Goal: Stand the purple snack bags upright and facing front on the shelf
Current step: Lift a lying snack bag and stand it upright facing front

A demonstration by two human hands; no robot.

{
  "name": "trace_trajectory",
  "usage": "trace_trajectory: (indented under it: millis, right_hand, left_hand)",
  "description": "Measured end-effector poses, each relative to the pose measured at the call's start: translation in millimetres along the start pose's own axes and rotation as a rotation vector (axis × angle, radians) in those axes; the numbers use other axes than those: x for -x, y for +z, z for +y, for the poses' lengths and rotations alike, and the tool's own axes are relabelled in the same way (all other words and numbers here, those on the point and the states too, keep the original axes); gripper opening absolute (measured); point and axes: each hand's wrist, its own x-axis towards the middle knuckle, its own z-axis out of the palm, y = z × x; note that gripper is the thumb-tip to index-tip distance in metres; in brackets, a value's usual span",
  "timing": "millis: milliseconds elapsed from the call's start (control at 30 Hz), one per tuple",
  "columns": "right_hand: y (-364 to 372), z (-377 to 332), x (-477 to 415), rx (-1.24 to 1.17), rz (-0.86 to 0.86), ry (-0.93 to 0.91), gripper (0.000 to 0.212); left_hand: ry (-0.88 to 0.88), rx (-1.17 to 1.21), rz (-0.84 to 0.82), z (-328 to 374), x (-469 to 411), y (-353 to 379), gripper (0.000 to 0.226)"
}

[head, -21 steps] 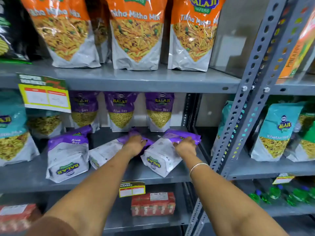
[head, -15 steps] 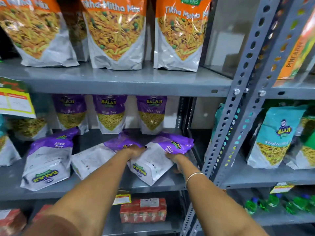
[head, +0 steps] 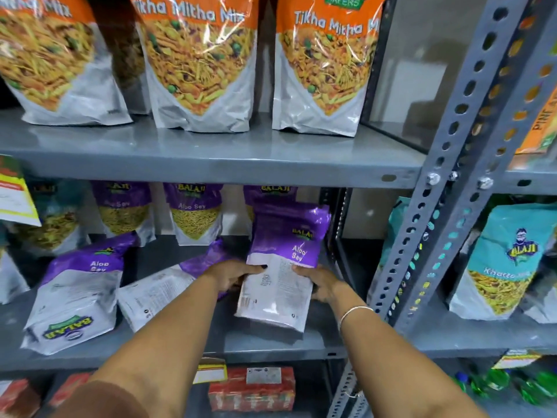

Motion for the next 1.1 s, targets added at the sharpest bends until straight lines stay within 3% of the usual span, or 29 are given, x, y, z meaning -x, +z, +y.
trace_trajectory:
  millis: [33,133,233,267,333,467,533,600,633,667,767,833,967,1033,1100]
  right_hand:
    - [1.6,-5.9,-2.5,0.030,-0.009,-0.053,0.018]
    - [5.9,-20.5,-9.0,0.122,0.057,-0.218,0.024]
    - [16.7,-26.8,-11.8,0.108,0.113,-0.321,0.036]
    - [19.4,-27.2,-12.9,0.107,0.121,-0.347,0.041]
    - [22.9,-25.6,-16.7,0.108,0.139,-0.385,0.047]
    - [22.0,-20.8,-23.0,0.137,0.193,-0.386,0.044]
    - [20.8,-17.2,-27.1,0.306,0.298,-0.342,0.040]
    - [20.9,-15.0,-28.8,0.429,0.413,-0.240,0.054]
    - [22.9,-14.4,-29.2,0.375,0.430,-0.178,0.059]
    - [25.0,-14.1,-28.4,0.302,0.411,-0.139,0.056]
    - [28.1,-10.7,-32.9,0.283,0.267,-0.150,0.012]
    - [28.5,-7.3,-35.9,0.308,0.122,-0.181,0.027]
    - [42.2,-0.6,-38.5,0.385,-0.084,-0.254,0.098]
    - [48.5,2.6,-40.1,0.367,-0.041,-0.308,0.106]
    - [52.5,-2.7,-29.6,0.327,0.017,-0.339,0.090]
  left_hand:
    - [0.045,0.012,0.007,4.2,1.8,-0.8,0.000]
    - [0.192,0.034,0.081,12.1,-0.9,-1.9,0.015]
    - [0.345,0.012,0.228,11.1,-5.2,-2.1,0.063]
    - [0.374,0.010,0.271,9.3,-6.7,-1.9,0.068]
    - [0.418,0.034,0.323,4.1,-10.0,-0.7,0.055]
    - [0.437,0.047,0.334,4.6,-12.3,-1.6,0.059]
    - [0.410,0.022,0.301,8.2,-11.8,-0.8,0.065]
    - [0.371,-0.044,0.230,12.8,-8.4,1.2,0.069]
    - [0.342,-0.094,0.183,13.9,-6.1,2.0,0.071]
    - [0.317,-0.148,0.131,15.0,-1.9,2.4,0.076]
    - [0.241,-0.268,0.049,17.9,8.9,-3.0,0.097]
    - [0.160,-0.265,0.014,21.0,11.9,-10.0,0.091]
    - [0.080,-0.266,-0.023,24.7,13.8,-12.5,0.061]
    - [0.081,-0.278,-0.002,28.0,18.0,-10.0,0.038]
    - [0.114,-0.276,0.059,30.2,17.6,-10.6,0.026]
